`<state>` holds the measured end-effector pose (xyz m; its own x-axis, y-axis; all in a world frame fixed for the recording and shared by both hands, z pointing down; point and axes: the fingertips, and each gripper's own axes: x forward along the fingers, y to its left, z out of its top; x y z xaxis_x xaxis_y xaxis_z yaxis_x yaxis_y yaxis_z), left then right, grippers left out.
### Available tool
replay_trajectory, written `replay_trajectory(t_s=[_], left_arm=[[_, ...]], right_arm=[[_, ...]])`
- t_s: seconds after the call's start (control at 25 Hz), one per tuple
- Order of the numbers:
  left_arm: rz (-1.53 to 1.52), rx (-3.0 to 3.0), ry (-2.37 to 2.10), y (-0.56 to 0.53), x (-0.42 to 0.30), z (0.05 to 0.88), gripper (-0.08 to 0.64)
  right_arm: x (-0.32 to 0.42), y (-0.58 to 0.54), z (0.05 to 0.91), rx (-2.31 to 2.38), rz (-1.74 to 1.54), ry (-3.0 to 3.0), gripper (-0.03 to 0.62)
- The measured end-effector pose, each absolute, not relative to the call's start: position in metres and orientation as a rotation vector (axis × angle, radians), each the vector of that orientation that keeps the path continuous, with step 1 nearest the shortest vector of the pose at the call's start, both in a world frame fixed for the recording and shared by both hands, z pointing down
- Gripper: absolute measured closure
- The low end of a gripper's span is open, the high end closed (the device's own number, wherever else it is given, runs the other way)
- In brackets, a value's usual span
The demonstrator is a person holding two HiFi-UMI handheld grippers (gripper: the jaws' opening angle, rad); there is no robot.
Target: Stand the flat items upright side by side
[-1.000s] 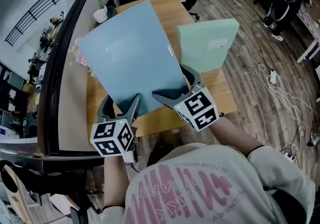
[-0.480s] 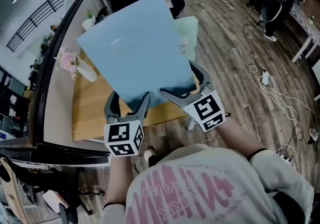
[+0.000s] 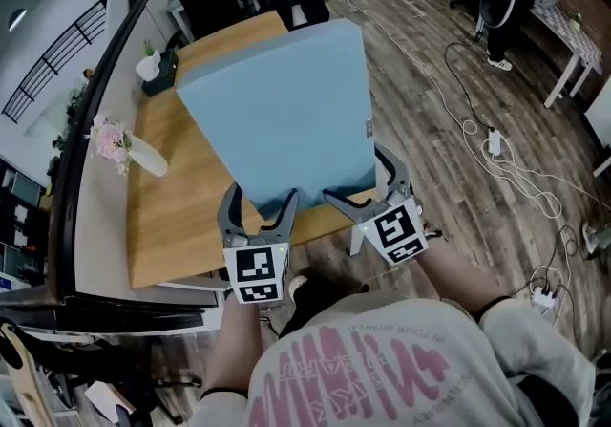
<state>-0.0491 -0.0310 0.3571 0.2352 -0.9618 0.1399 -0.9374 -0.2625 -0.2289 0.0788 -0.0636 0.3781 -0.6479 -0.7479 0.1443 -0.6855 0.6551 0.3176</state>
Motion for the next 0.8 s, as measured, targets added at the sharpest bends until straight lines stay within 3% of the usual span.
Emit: replay_trajectory(t_s=[0.16, 0.8], left_arm=[[-0.378, -2.410, 1.817, -0.037, -0.045, 0.387, 0.118], [-0.487, -2.433, 1.774, -0.104, -0.056, 0.451, 0.135]], right_arm=[[0.078, -0.072, 0.408, 1.179, -0.338, -2.557, 0.075], [0.071, -0.136, 0.481, 1.168, -0.272, -2.425, 0.075]])
